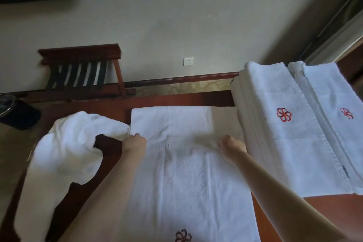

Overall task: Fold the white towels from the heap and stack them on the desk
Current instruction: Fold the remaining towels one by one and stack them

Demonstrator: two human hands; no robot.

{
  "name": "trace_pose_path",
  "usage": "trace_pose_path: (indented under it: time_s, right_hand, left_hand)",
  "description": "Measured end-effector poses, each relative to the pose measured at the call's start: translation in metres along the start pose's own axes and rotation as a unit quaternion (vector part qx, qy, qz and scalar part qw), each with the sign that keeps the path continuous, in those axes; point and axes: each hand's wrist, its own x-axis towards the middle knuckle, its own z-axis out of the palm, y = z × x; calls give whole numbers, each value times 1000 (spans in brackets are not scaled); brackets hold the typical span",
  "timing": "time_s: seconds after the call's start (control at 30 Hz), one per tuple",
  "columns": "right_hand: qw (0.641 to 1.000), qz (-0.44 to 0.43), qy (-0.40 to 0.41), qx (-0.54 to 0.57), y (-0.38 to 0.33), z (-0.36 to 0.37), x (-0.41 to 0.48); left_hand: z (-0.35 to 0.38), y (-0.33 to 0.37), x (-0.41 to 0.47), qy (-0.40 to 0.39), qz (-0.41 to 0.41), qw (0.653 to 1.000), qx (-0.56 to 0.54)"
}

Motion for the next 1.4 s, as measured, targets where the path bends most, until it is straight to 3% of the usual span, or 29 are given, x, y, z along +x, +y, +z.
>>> trace_pose_path:
  time_s: [0.3, 0.53, 0.7, 0.9, 1.1, 1.23, 1.4]
  right_hand:
    - [998, -30, 42, -27, -2, 16, 1]
    - [996, -41, 77, -31, 2, 9, 6]
    - [976, -104, 193, -2, 2, 4, -13]
    - [993, -61, 86, -52, 1, 25, -9]
    - [990, -64, 120, -47, 0, 14, -7]
    - [978, -98, 185, -13, 3, 5, -18]
    - [984, -91, 153, 28, 2, 10, -23]
  left_hand:
    - [3, 45, -5, 46, 101, 990, -89]
    - [-6, 36, 2, 38, 64, 996, -55]
    - [-6, 19, 1, 43, 37, 998, -38]
    - [6, 24, -3, -8, 29, 999, -39]
    - [13, 15, -1, 16, -33, 995, -95]
    - [21, 6, 5, 41, -41, 979, -197]
    - [22, -3, 4, 106, -57, 960, -252]
